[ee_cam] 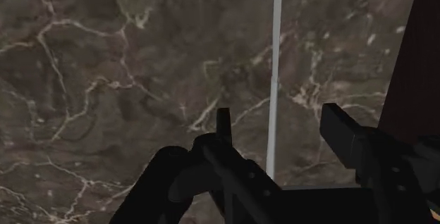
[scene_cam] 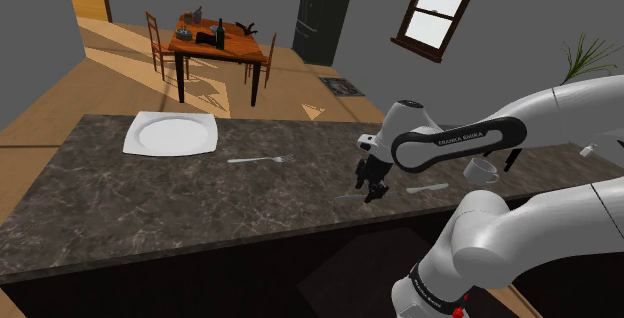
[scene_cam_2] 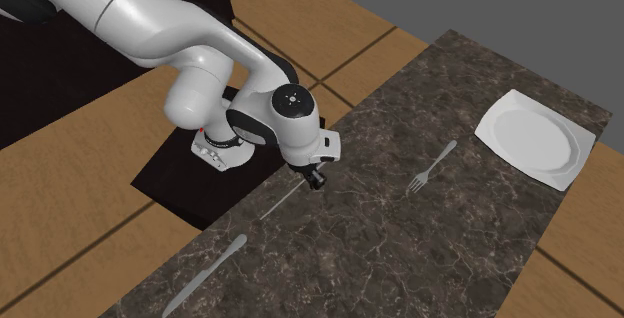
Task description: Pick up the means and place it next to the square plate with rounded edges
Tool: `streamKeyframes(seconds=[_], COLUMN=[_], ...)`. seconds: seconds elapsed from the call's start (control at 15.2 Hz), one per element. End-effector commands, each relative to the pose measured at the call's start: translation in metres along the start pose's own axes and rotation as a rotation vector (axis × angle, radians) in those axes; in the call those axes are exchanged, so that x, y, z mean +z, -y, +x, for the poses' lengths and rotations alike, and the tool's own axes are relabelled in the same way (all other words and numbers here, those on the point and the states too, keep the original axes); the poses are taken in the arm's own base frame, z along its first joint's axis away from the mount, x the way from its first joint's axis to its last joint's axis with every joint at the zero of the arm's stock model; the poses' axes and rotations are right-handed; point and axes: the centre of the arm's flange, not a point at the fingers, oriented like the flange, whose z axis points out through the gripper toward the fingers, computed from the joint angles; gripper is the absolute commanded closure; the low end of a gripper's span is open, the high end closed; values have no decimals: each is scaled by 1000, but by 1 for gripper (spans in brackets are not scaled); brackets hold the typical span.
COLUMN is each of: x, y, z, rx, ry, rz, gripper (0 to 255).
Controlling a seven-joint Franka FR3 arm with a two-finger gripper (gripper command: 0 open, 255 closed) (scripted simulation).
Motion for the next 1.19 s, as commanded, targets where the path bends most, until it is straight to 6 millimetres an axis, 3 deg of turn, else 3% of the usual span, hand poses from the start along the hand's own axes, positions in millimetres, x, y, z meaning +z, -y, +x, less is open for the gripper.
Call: streamKeyframes(seconds=[0.0, 0.53, 1.12], x=[0, 0, -47], y=[0, 0, 0], z=[0, 0, 2], rx=[0, 0, 0], ry=[0, 0, 0], rz=[0, 0, 0], gripper=[255, 255, 255])
